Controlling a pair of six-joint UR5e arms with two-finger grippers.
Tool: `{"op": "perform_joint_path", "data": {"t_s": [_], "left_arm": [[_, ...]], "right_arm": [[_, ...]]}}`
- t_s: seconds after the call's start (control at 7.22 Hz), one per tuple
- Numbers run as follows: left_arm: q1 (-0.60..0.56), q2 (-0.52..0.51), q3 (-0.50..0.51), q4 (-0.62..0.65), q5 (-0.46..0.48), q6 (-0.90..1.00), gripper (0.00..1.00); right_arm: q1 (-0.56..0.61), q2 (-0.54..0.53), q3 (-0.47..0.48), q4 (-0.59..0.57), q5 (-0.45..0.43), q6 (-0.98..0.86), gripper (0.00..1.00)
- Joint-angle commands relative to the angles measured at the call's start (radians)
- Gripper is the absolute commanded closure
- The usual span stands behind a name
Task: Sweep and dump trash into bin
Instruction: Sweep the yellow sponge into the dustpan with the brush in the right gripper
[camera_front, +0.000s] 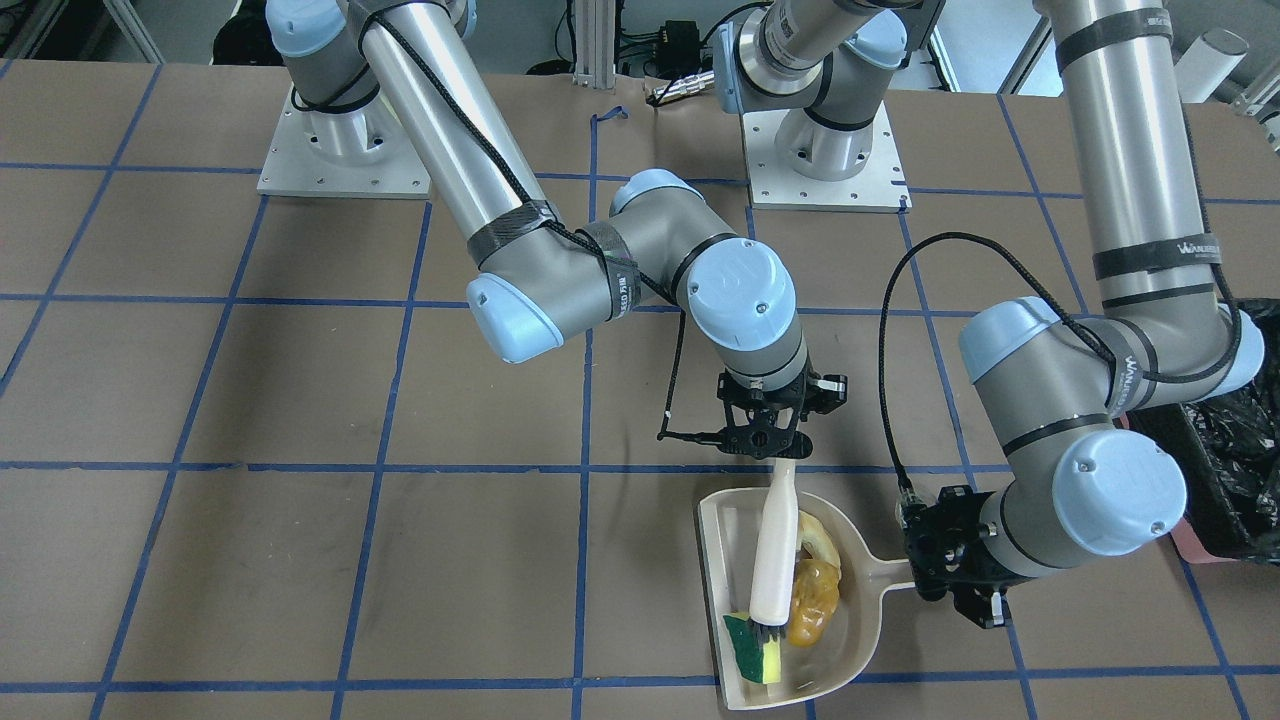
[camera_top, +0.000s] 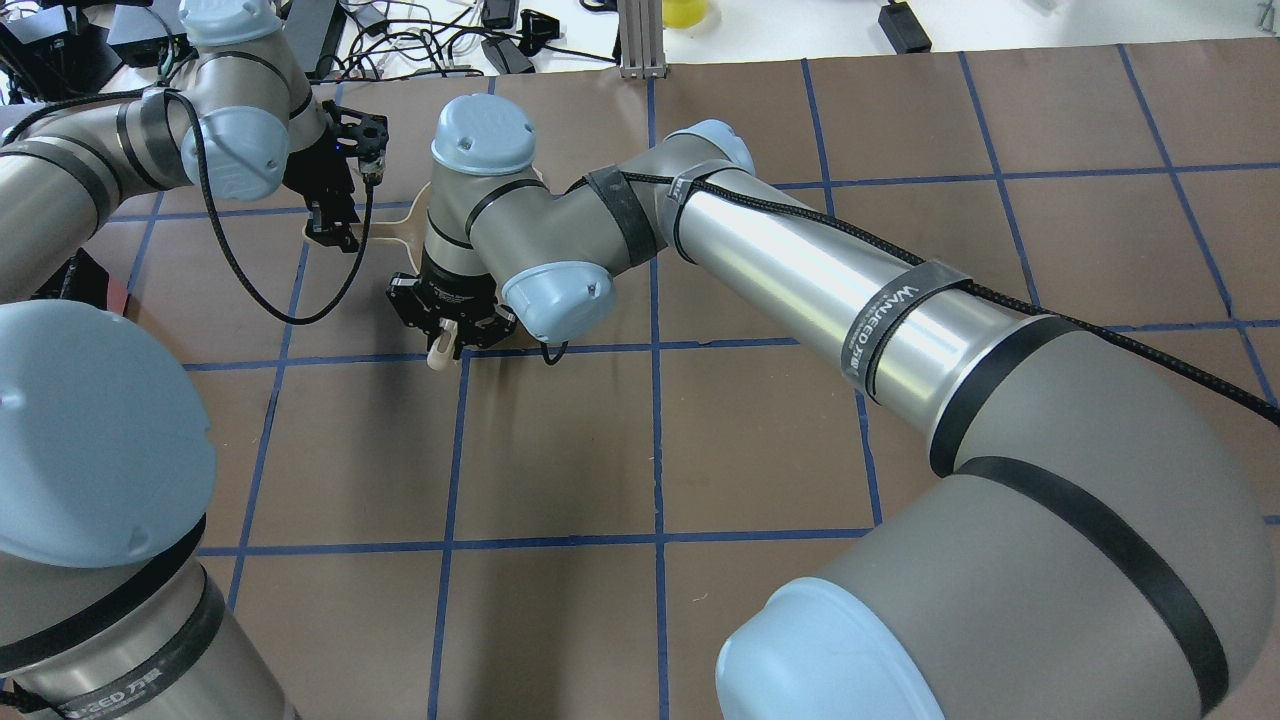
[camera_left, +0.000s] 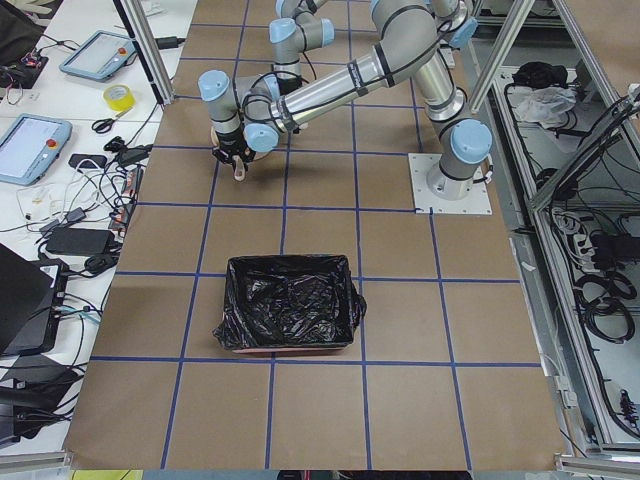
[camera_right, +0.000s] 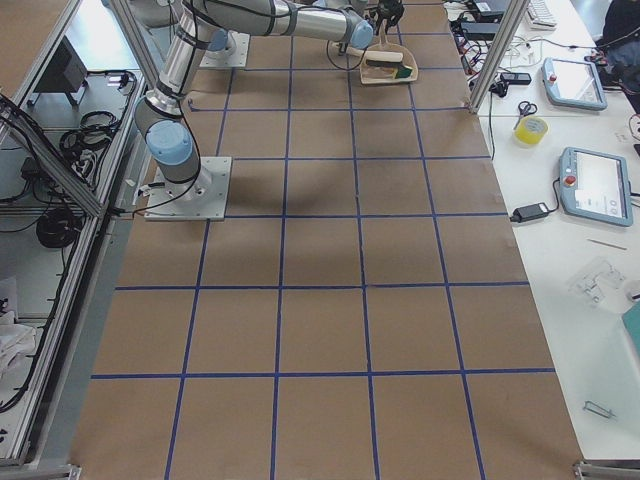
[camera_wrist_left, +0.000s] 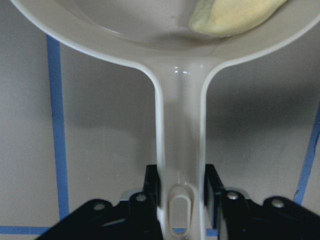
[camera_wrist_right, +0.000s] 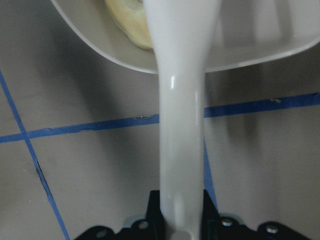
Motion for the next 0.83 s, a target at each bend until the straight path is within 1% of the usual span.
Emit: {"op": "perform_joint_path", "data": {"t_s": [0.0, 0.14, 0.28, 0.69], "left_arm": [[0.0, 0.0, -0.001, 0.0, 0.001, -0.001, 1.0], [0.0, 0.001, -0.001, 0.0, -0.001, -0.001, 1.0], [0.0, 0.001, -0.001, 0.0, -0.005, -0.001, 1.0], [0.005, 0.006, -0.002, 0.0, -0.007, 0.007, 1.0]], "right_arm": [[-0.001, -0.002, -0.003, -0.01, 0.016, 0.001, 1.0], [-0.003, -0.016, -0.005, -0.005, 0.024, 0.006, 1.0], [-0.004, -0.042, -0.003, 0.0, 0.065, 0.044, 1.0], [-0.014, -0.07, -0.002, 0.018, 0.079, 0.078, 1.0]]}}
